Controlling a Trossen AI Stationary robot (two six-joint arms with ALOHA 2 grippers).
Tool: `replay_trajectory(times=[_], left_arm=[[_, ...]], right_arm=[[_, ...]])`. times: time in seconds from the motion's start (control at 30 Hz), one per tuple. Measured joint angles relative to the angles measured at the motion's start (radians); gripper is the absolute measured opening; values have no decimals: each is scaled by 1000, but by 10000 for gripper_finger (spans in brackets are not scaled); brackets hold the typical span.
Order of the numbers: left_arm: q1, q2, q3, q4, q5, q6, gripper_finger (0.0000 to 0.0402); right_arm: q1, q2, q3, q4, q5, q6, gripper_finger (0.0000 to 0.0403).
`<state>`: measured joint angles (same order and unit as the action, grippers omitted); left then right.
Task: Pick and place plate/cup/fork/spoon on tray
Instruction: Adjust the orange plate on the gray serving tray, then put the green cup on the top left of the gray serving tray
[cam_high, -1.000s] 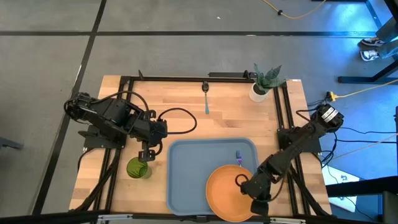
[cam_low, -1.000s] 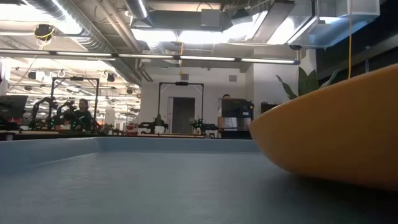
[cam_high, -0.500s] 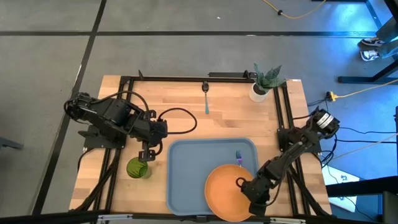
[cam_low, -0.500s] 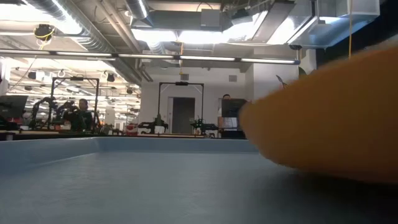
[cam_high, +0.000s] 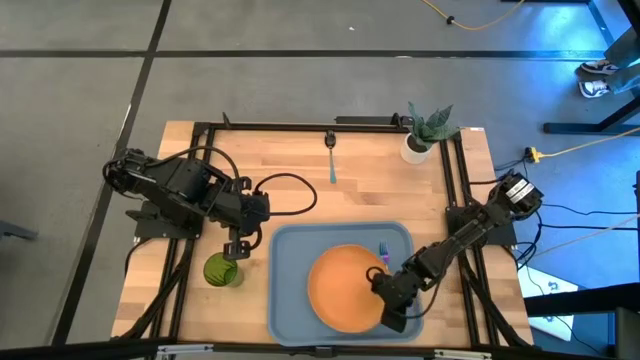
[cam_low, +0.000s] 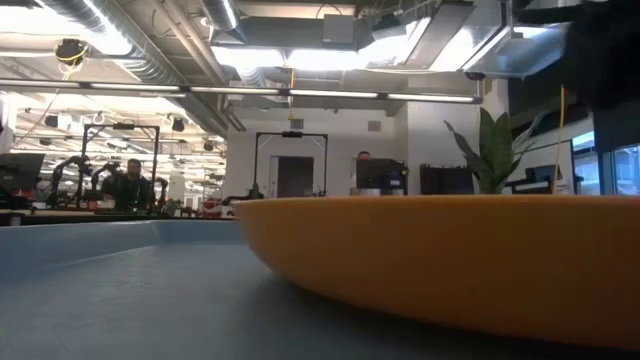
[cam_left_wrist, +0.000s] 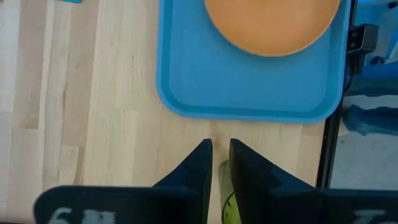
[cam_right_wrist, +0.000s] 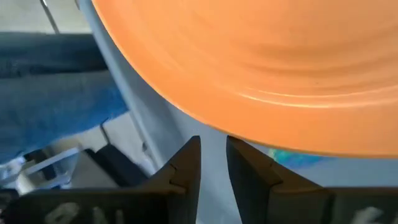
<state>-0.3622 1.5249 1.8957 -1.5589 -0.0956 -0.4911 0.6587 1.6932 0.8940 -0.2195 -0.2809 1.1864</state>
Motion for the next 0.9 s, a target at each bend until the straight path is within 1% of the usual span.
replay_trajectory(times=[0.1,0.3,0.4,0.57,0.77,0.9], left_arm=[[0,0,0,0,0,0,49],[0,0,0,0,0,0,49],[0,0,0,0,0,-1,49],[-17,0,-6,-7,-2,-63,49],[-76,0,-61,-12,-20,-116,49],[-113,0,-119,-12,35,-177,49]], right_arm=[[-30,0,0,0,40,-49,81],[-85,0,0,-1,72,-158,81],[-97,-5,0,-4,62,-184,81],[-84,-61,1,-12,24,-173,81],[-78,-151,40,-159,26,-174,81],[-78,-198,64,-246,81,-181,81]])
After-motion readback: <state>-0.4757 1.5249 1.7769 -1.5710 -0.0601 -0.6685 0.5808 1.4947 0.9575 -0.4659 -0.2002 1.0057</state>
